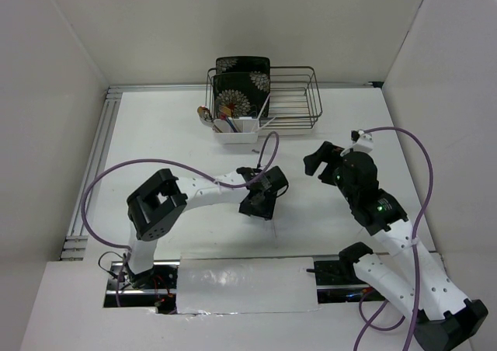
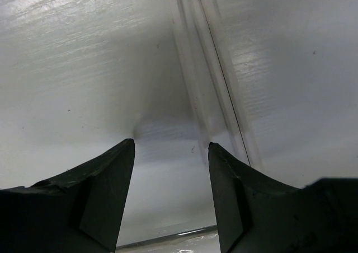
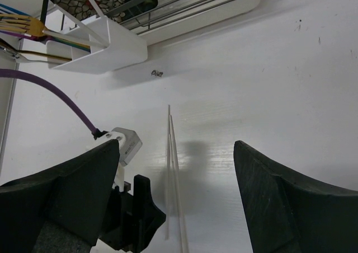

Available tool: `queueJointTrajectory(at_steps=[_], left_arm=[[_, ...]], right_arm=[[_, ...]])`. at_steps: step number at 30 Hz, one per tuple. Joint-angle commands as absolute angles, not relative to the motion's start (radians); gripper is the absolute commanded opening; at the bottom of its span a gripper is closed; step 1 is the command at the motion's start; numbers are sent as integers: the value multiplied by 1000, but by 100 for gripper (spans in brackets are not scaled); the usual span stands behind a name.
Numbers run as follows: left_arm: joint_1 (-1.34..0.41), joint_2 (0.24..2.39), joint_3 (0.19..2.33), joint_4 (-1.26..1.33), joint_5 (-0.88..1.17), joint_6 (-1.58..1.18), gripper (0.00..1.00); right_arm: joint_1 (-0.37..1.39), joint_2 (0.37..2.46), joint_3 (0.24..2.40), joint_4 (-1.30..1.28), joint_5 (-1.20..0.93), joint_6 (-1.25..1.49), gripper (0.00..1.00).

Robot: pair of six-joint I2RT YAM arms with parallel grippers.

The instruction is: Sort the eating utensils into containers

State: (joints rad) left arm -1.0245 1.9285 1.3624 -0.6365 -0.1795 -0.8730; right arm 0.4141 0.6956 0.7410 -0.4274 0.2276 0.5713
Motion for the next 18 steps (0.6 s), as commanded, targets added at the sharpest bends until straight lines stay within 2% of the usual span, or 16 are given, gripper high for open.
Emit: queueJointTrajectory(at_steps=[1, 9, 16, 18], left_arm=[[-1037, 1956, 1408, -675, -206, -911, 67], [-1043, 2017, 1422, -704, -232, -919, 63], [-1040, 2045, 1407, -719, -248, -939, 48], [-1037, 2045, 1385, -704, -244, -925, 38]], right_arm=[[408, 698, 738, -431, 216, 558, 89], [407, 704, 738, -413, 207, 560, 89], [410, 707, 729, -404, 198, 565, 89], [407, 713, 729, -403, 198, 565, 89]])
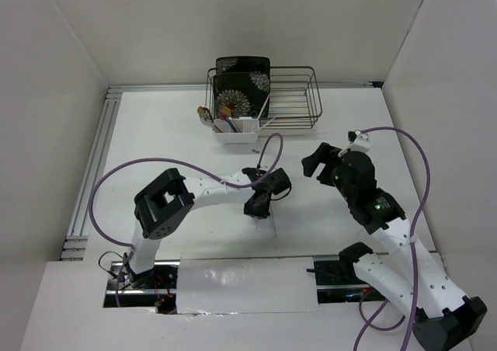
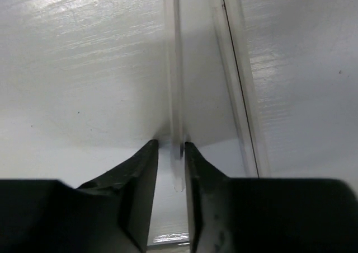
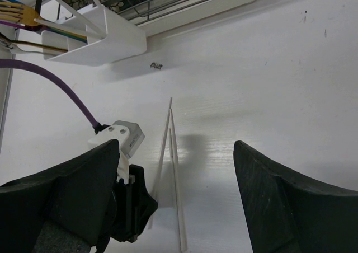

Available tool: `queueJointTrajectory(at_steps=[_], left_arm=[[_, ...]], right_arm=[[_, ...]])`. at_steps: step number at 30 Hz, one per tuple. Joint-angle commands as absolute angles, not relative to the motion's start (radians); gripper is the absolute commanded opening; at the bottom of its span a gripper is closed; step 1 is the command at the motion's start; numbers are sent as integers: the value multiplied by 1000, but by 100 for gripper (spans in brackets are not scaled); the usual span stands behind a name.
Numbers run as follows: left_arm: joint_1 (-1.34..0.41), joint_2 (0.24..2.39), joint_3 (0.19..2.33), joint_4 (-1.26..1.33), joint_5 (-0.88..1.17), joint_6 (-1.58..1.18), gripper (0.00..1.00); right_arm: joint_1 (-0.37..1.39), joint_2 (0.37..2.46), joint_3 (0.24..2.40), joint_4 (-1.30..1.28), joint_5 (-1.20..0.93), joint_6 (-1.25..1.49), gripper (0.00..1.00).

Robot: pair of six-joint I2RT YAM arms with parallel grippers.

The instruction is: Sort the eating utensils into containers

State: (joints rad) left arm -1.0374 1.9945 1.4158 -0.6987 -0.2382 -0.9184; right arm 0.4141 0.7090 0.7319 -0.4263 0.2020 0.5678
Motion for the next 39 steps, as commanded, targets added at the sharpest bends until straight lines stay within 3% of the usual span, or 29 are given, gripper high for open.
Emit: queueJointTrajectory(at_steps=[1, 5, 9, 17, 23, 39], left_arm=[[-1032, 2045, 1381, -700, -239, -917, 36], [-1029, 2042, 1338, -660, -218, -908, 16], [-1029, 1971, 1238, -557, -160, -897, 9], [-1009, 1744, 1075, -517, -173, -963, 6], [-991, 1572, 986, -404, -133, -931, 6], [-994, 1372, 905, -146, 14, -782, 5]], right_arm=[[407, 716, 729, -403, 187, 566, 89], [408, 742, 729, -381, 149, 571, 88], [408, 771, 693, -350, 66, 594, 88], [410, 848, 615, -197, -194, 676, 86], [457, 940, 612, -134, -253, 661, 86], [595, 1172, 699, -29, -195, 660, 84]])
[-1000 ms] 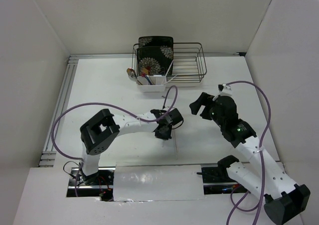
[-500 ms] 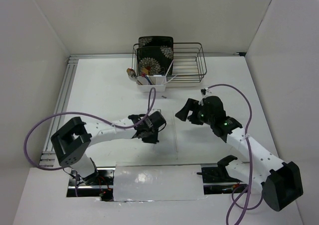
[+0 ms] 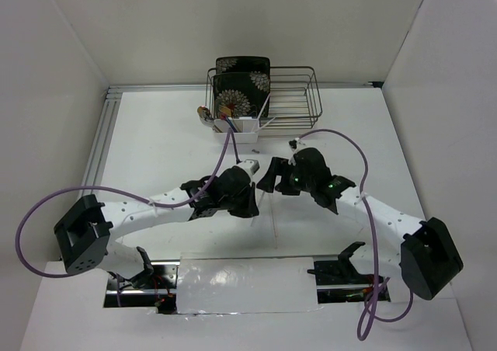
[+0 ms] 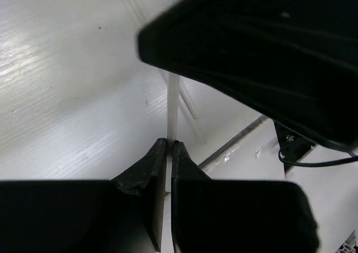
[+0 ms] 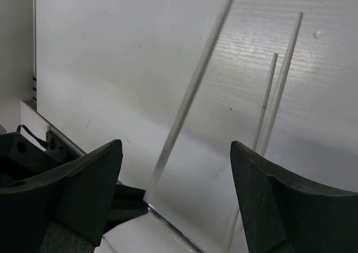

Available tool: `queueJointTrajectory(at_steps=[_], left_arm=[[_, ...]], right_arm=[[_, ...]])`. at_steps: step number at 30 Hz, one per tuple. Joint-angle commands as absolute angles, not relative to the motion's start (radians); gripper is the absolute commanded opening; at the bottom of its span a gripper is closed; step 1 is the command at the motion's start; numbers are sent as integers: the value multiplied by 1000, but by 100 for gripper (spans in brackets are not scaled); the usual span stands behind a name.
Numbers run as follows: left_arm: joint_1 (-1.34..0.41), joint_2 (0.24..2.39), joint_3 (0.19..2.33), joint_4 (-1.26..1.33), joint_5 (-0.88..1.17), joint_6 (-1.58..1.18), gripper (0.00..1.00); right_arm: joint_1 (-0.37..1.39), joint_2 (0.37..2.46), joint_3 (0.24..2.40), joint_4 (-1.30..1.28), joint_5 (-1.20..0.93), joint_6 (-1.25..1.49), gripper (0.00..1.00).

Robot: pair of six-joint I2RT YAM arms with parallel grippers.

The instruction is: Sort the eating utensils into containers

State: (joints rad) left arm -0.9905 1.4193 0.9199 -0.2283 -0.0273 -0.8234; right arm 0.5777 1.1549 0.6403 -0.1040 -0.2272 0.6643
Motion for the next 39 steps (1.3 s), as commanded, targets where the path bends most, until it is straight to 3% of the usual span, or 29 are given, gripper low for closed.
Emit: queueJointTrajectory(at_steps=[1, 2, 5, 6, 8, 11, 13, 14, 16, 17, 20, 25, 33, 39], left_arm=[[-994, 1364, 900, -118, 21, -766, 5], [-994, 1361, 897, -120, 32, -764, 5], [-994, 1361, 897, -106, 41, -755, 5], [-994, 1365, 903, -107, 40, -755, 5], [-994, 1365, 907, -110, 34, -753, 6], [-993, 1355, 908, -119, 31, -746, 11], [-989, 1336, 926, -150, 17, -749, 22], [-982, 1327, 928, -167, 18, -755, 39], [-965, 1284, 910, -217, 3, -788, 55], [-948, 1222, 891, -230, 3, -814, 69], [-885, 1056, 807, -265, 35, -834, 85], [-752, 890, 709, -293, 109, -783, 86], [-571, 962, 721, -270, 291, -742, 87], [-418, 969, 698, -265, 419, -713, 87]], right_arm=[[603, 1183, 699, -20, -195, 660, 84], [613, 1186, 710, -11, -195, 660, 81], [633, 1209, 732, 11, -195, 663, 53], [635, 1218, 742, 11, -186, 660, 26], [647, 1230, 777, -11, -172, 649, 0], [650, 1223, 822, -35, -135, 618, 0], [649, 1195, 865, -67, -85, 586, 0], [644, 1186, 932, -101, -33, 537, 0], [620, 1183, 1020, -126, -3, 459, 0], [612, 1190, 1120, -136, 24, 390, 0], [577, 1247, 1282, -138, 34, 265, 0], [531, 1380, 1546, 64, -17, 164, 0], [529, 1555, 1450, 512, -6, 28, 0], [531, 1657, 1365, 644, -29, 9, 0]])
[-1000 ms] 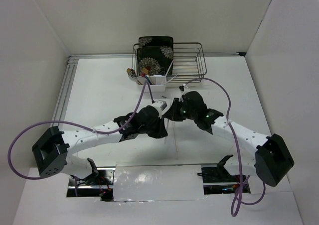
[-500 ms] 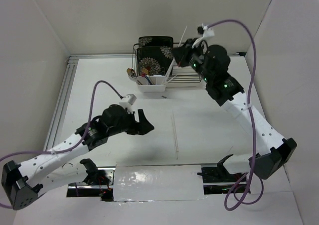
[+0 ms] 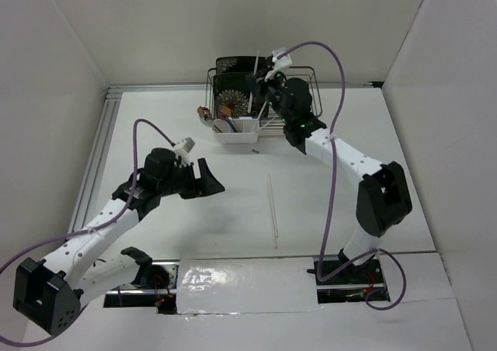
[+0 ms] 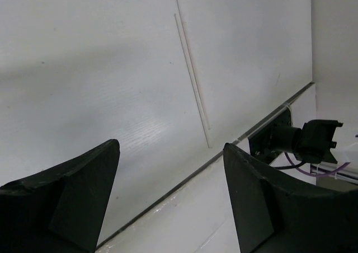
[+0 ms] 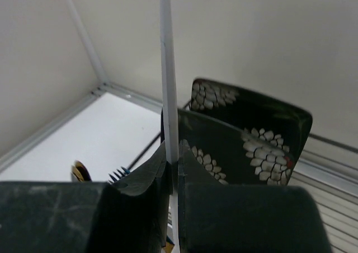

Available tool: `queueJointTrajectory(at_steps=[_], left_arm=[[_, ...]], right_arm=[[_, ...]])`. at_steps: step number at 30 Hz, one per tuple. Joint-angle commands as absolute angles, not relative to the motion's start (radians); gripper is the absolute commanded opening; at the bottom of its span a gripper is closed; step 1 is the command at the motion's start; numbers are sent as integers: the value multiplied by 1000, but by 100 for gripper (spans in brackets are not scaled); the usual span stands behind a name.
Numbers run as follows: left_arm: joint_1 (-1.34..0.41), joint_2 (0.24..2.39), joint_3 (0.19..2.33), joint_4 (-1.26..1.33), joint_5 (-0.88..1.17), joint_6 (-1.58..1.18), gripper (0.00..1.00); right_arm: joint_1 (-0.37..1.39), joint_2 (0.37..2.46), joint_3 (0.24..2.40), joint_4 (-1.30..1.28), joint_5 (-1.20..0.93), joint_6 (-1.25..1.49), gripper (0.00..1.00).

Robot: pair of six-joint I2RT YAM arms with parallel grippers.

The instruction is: Sort the eating utensils into containers

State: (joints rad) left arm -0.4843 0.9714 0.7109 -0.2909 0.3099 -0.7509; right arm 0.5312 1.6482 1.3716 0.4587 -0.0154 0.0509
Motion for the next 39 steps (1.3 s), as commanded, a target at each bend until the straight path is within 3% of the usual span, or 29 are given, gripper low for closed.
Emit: queueJointTrajectory(at_steps=[1, 11, 27, 34, 39], left_arm=[[-422, 968, 696, -267, 435, -700, 87], [-210, 966, 696, -302, 555, -597, 87], [-215, 957, 686, -296, 554, -583, 87], [-189, 936, 673, -298, 546, -578, 87], [-183, 928, 669, -291, 551, -581, 87]], right_arm=[[531, 1667, 1365, 667, -43, -20, 0], [540, 1736, 1276, 750, -75, -63, 0], [545, 1756, 1221, 741, -66, -55, 0], [545, 1769, 1212, 741, -66, -49, 24], [542, 1763, 1212, 732, -57, -38, 32]])
